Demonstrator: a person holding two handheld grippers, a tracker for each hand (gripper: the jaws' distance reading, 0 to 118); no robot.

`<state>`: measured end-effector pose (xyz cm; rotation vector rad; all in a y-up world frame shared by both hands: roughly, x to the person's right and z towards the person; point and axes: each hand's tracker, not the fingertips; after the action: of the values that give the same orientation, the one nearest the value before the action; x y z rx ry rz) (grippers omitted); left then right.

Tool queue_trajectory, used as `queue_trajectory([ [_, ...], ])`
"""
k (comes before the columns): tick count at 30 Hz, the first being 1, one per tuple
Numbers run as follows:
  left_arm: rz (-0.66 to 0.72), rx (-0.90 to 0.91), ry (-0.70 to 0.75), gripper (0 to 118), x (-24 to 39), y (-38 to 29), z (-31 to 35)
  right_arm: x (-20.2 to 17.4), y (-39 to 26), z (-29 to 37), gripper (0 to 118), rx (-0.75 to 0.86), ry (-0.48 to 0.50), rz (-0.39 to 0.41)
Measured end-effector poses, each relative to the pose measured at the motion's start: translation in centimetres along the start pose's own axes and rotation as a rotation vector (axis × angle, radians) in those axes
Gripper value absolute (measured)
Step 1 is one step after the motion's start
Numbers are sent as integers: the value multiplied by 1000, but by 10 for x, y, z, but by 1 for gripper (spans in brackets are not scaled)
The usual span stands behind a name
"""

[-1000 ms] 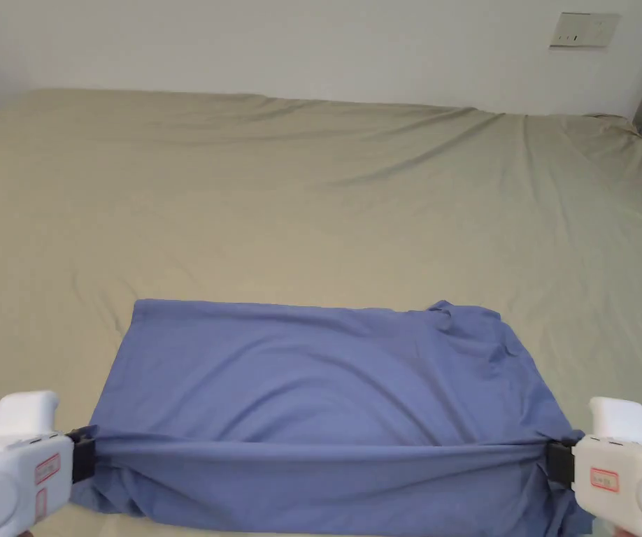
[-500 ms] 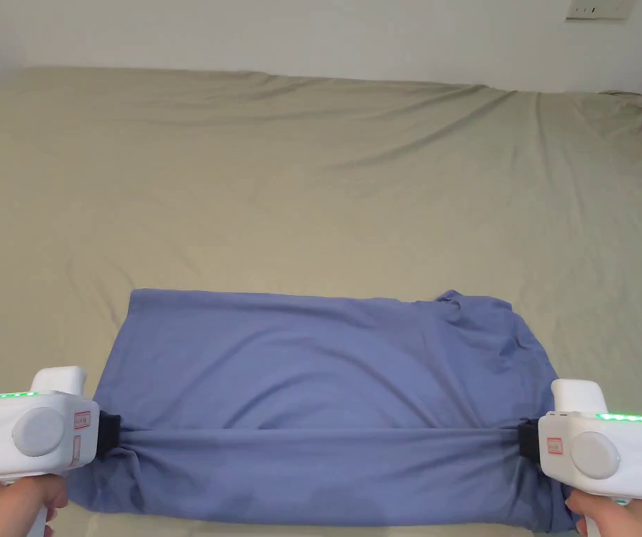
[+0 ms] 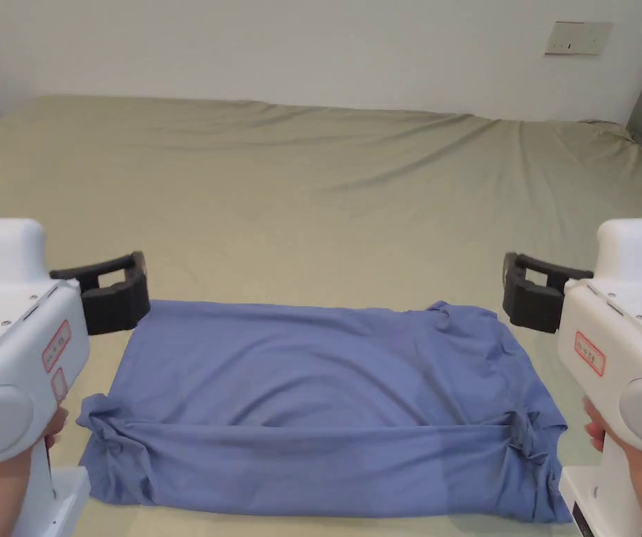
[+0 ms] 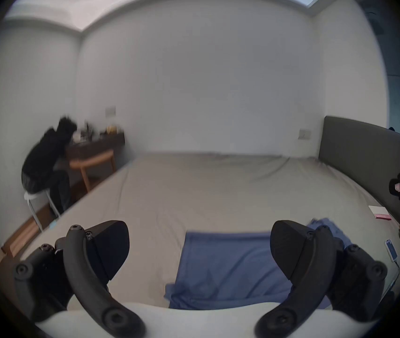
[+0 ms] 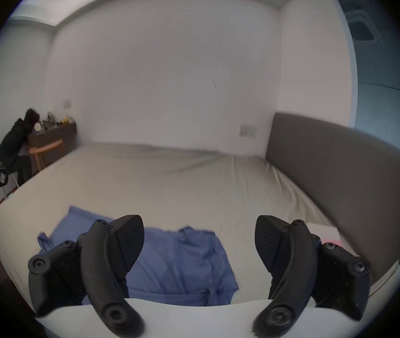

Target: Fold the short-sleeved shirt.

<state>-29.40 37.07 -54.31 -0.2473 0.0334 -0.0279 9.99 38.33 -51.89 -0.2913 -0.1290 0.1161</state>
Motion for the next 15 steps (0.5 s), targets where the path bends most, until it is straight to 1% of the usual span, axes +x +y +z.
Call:
queue_trajectory([
  [1,-20,38,-3,113,7,7,11,-7,6,11,98,22,1,12],
  [2,-44,67,2,110,15,14,21,-13,9,17,97,42,18,28],
  [3,-57,88,2,102,22,18,29,-20,11,24,92,59,26,43],
  [4,-76,95,-2,93,25,19,31,-27,12,31,84,71,29,56],
  [5,-107,103,-3,83,33,21,37,-36,13,38,71,74,29,73],
  [7,-168,135,-24,53,46,24,48,-46,10,40,26,88,57,105],
  [8,-199,148,-17,39,53,23,51,-51,10,43,9,97,70,116],
  [9,-217,162,-3,19,58,24,54,-54,11,45,4,101,64,125],
  [10,-224,179,9,3,61,23,55,-57,10,44,2,101,62,136],
  [11,-220,191,8,0,62,24,57,-58,12,45,2,106,65,143],
  [15,-160,172,-43,0,58,27,56,-58,15,49,1,122,68,161],
])
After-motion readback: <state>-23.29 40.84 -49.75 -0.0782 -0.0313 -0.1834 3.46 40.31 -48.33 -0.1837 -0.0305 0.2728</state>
